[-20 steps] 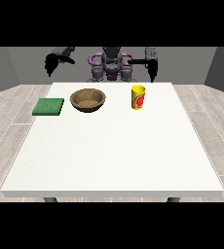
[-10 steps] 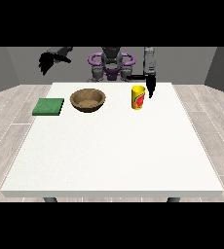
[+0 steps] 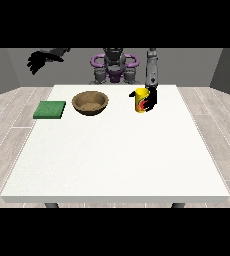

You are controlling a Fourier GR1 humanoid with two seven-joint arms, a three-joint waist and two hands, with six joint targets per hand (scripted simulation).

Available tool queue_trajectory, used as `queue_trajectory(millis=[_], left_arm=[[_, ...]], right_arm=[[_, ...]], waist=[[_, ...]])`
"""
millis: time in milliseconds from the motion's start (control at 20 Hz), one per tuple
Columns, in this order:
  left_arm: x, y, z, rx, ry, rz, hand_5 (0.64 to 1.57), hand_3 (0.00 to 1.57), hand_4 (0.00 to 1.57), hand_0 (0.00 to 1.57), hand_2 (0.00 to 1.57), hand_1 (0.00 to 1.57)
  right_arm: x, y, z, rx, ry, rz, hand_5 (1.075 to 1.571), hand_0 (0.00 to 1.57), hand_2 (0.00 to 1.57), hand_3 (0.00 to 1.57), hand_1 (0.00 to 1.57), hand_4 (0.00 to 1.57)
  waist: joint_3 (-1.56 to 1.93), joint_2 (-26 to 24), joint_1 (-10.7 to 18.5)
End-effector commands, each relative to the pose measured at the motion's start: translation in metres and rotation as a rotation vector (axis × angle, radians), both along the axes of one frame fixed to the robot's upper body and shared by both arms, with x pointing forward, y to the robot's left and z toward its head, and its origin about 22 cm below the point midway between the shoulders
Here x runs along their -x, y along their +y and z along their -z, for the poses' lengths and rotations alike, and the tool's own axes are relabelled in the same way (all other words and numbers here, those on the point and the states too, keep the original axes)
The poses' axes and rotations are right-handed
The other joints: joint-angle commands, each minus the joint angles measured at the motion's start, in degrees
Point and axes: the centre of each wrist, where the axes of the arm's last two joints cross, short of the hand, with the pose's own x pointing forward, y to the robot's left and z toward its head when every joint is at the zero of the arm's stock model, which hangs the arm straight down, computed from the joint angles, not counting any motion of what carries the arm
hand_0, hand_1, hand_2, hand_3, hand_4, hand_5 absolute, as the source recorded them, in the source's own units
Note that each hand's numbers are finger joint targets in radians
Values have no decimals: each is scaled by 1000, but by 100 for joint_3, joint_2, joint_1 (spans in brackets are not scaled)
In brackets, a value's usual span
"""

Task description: Pick the cup and pour the ball into the bowl, then pick the bowl and place it on the pad

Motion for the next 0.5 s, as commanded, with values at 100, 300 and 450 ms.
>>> queue_trajectory(millis=[100,300,450], left_arm=[[9,-1,27,-149,15,-124,1552,1571,1133,1299,1571,1299],[-1,-30,8,-379,45,-139,1548,1571,1164,1290,1571,1290],[-21,-59,-16,-505,49,-88,1542,1571,1189,1283,1571,1283]], right_arm=[[5,-23,-24,24,-39,-14,1571,0,0,191,0,0],[1,-31,5,-12,137,15,1570,0,0,169,0,45],[-7,-32,5,-40,196,38,1569,0,0,234,0,162]], waist=[[-2,96,-295],[17,-835,-64],[25,-1332,164]])
